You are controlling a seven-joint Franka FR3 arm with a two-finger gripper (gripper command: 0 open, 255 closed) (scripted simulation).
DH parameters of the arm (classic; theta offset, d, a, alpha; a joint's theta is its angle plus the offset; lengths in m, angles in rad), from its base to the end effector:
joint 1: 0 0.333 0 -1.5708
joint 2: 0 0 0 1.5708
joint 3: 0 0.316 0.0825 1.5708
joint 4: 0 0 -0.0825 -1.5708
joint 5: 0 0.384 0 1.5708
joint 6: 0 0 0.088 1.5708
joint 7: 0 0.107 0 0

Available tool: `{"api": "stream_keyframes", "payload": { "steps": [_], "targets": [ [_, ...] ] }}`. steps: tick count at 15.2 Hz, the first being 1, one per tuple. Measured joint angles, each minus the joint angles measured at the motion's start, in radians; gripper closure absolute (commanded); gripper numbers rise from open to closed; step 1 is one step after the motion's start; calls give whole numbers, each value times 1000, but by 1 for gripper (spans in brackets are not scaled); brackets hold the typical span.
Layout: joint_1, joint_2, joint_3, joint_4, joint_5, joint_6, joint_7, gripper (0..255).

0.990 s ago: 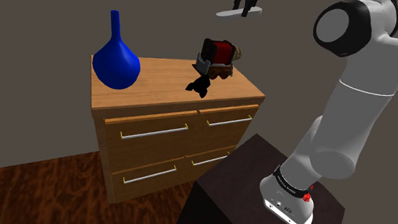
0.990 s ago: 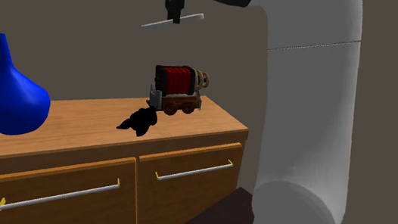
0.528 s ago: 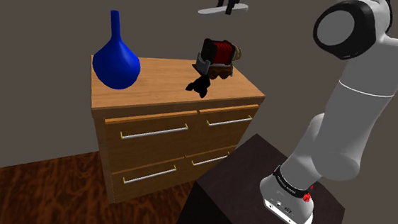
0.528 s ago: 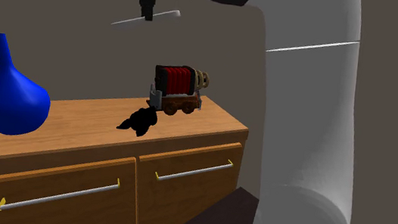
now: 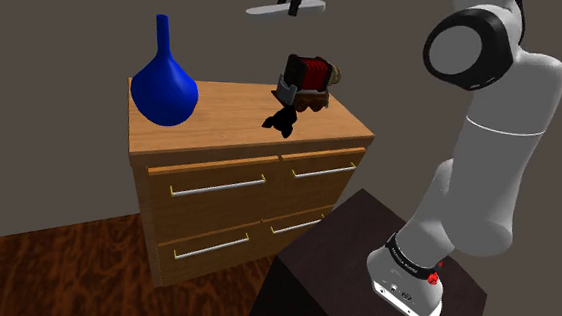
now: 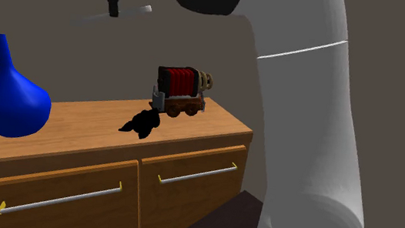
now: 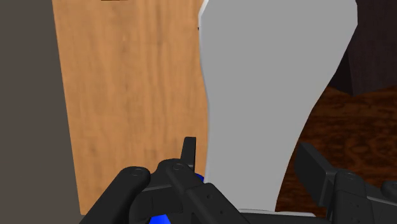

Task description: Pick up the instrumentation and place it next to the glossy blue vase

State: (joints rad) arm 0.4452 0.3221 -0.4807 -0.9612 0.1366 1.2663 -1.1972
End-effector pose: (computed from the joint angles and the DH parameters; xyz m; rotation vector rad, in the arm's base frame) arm 0.5974 0.0637 0.7014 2.5514 1.7951 0.0032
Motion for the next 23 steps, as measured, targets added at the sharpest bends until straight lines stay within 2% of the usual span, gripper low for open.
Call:
{"api": "stream_keyframes", "payload": {
  "steps": [3,6,7,13,23],
  "targets": [
    [21,60,20,87,21,-29,60,255],
    [1,184,45,297,70,-115,118,255],
    [8,188,47,298,70,-113,127,255],
    [101,60,33,2,12,55,138,255],
    [156,-36,33,-282,-33,248,149,255]
  ]
}}
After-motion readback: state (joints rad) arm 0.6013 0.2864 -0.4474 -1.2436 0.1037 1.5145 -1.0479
